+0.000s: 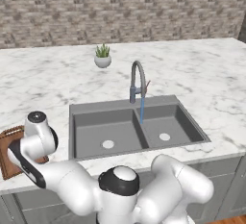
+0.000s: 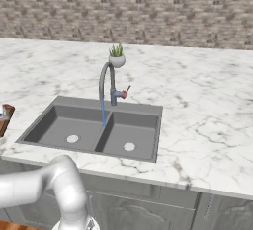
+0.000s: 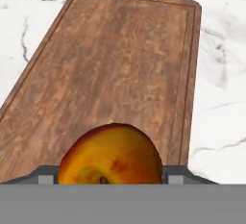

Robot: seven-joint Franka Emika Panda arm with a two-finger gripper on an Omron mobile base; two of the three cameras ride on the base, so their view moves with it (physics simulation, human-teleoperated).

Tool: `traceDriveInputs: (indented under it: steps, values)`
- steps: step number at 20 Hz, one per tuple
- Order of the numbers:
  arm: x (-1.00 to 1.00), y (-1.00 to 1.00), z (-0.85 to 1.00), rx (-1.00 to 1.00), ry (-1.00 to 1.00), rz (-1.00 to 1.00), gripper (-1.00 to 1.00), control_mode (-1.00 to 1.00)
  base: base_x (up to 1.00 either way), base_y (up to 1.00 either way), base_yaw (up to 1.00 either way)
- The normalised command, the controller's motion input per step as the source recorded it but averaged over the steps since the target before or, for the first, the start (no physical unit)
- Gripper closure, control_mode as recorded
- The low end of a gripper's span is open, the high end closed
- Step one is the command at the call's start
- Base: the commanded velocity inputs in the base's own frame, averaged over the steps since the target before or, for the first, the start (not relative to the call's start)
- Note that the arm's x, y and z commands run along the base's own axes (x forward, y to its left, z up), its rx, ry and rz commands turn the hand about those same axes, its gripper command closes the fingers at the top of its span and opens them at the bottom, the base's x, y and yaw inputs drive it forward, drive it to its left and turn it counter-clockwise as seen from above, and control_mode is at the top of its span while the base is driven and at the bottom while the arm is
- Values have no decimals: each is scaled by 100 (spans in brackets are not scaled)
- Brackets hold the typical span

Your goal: Pick the peach from the sink and place it on the cutting board to airdry. Then turn off the sink faucet.

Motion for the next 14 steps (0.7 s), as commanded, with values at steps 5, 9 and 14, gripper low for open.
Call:
traceDriveInputs:
  steps: [5, 9, 14]
  values:
    - [25, 13, -24, 0, 7, -4, 100, -100, 0, 0, 0]
    - [25, 21, -25, 0, 7, -4, 100, -100, 0, 0, 0]
    - [23, 25, -23, 0, 4, -5, 100, -100, 0, 0, 0]
